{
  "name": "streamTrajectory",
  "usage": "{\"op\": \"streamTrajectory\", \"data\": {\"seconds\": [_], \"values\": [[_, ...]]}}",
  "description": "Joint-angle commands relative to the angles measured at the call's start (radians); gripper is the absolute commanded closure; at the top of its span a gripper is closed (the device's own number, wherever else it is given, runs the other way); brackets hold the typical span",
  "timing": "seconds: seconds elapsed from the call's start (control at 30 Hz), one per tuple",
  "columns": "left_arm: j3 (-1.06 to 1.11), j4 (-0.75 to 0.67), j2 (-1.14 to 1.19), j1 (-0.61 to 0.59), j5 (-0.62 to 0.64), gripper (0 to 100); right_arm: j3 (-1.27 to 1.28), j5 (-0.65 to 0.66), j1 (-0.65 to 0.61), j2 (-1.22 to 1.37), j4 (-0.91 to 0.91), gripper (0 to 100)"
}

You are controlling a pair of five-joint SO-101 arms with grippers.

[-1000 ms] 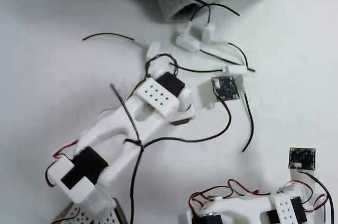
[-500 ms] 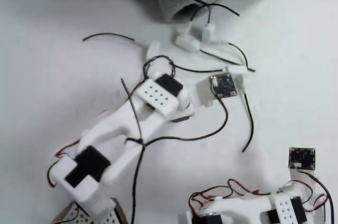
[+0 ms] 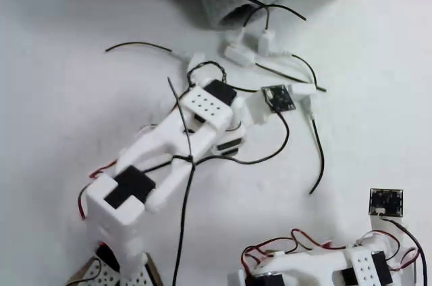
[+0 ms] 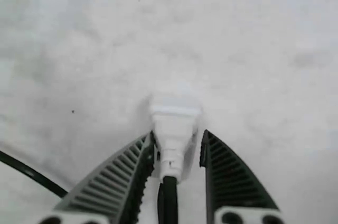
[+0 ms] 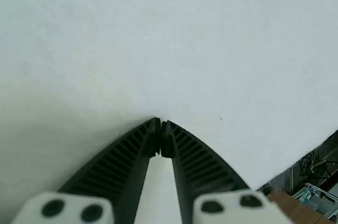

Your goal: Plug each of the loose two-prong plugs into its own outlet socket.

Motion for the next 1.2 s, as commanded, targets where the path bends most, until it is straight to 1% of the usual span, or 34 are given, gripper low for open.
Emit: {"op": "streamTrajectory", "data": {"seconds": [0.0, 0.17, 0.23, 0.47, 0.7, 0.77, 0.9, 0.97, 1.1, 1.17], "values": [[-0.041, 0.005, -0.005, -0.027, 0.009, 84, 0.012, -0.006, -0.005, 0.008, 0.013, 98.1], [-0.038, 0.005, 0.001, -0.108, 0.008, 79, 0.012, -0.008, -0.007, 0.008, 0.013, 98.1], [-0.018, -0.002, 0.004, -0.12, 0.003, 79, 0.012, -0.008, -0.007, 0.008, 0.013, 98.1], [0.006, 0.003, 0.073, -0.07, 0.0, 78, 0.012, -0.009, -0.007, 0.008, 0.013, 98.1], [0.003, -0.02, 0.096, -0.071, 0.0, 79, 0.012, -0.011, 0.001, 0.008, 0.013, 98.1], [0.005, -0.043, 0.097, -0.076, 0.006, 83, 0.012, -0.011, 0.002, 0.008, 0.013, 98.1], [0.002, -0.091, 0.097, -0.076, 0.008, 98, 0.012, -0.011, 0.002, 0.008, 0.013, 98.1], [-0.029, -0.103, 0.097, -0.079, 0.018, 97, 0.012, -0.011, 0.002, 0.008, 0.013, 98.1], [-0.175, -0.095, 0.099, -0.113, 0.152, 98, 0.012, -0.011, 0.004, 0.018, 0.016, 98.1], [-0.27, -0.063, 0.104, -0.13, 0.166, 98, 0.012, -0.011, 0.004, 0.018, 0.039, 98.1]]}}
